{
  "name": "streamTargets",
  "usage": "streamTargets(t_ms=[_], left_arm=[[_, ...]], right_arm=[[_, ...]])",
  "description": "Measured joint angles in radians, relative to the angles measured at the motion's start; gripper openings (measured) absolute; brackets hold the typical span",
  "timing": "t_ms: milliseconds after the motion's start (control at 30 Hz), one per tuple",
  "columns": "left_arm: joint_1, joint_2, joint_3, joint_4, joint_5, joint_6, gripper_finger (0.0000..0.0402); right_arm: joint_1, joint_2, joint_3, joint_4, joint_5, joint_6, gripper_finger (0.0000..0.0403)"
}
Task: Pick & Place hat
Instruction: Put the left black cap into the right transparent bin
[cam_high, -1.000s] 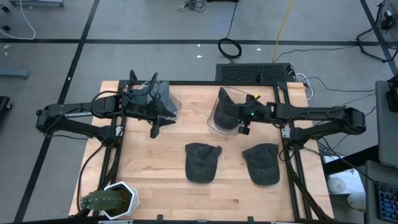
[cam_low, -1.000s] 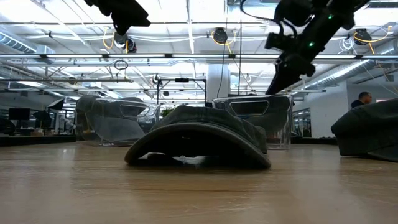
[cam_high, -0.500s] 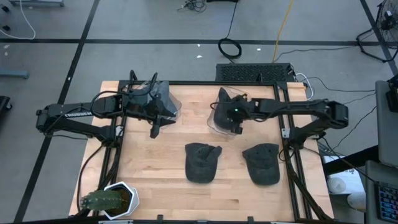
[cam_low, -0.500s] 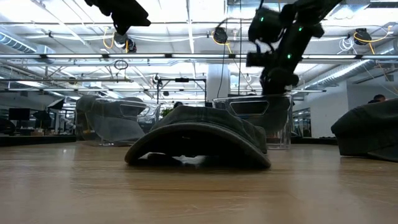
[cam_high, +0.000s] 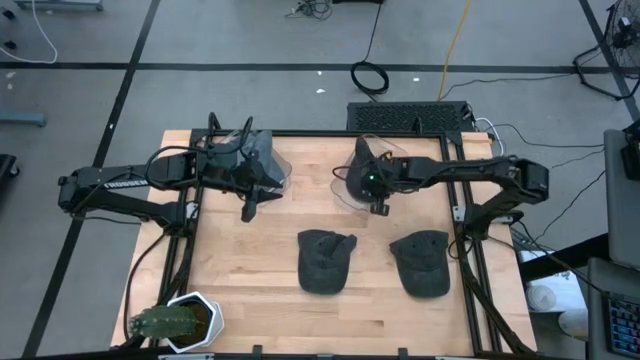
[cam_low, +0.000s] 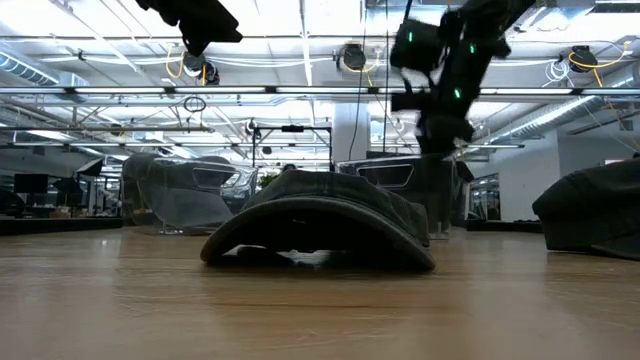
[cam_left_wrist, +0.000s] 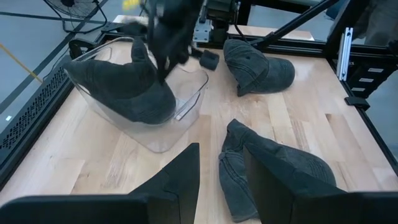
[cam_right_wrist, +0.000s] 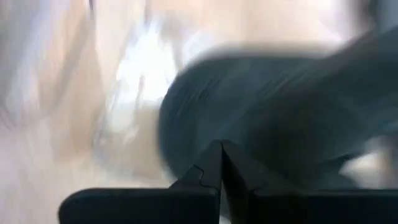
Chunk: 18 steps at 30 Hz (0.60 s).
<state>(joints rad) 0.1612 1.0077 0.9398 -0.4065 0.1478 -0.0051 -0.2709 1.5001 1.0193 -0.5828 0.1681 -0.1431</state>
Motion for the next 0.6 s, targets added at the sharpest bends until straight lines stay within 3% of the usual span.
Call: streamTargets(t_ms=[167, 400, 500, 600], left_arm=[[0.000, 0.000, 0.000, 0.000, 0.000, 0.000, 0.0131], [0.000, 0.000, 0.000, 0.000, 0.000, 0.000, 0.0131], [0.000, 0.000, 0.000, 0.000, 0.000, 0.000, 0.0131], [0.000, 0.000, 0.000, 0.000, 0.000, 0.000, 0.0131]], right_arm=[[0.006, -0.087, 0.051, 0.026, 0.114, -0.049, 0.0000], [-0.114, -0.022, 0.079, 0.028, 0.030, -0.056, 0.0000], [-0.154, 0.035, 0.079, 0.024, -0.060, -0.055, 0.0000], [-0.170, 0.091, 0.064, 0.034, -0.062, -0.057, 0.0000]])
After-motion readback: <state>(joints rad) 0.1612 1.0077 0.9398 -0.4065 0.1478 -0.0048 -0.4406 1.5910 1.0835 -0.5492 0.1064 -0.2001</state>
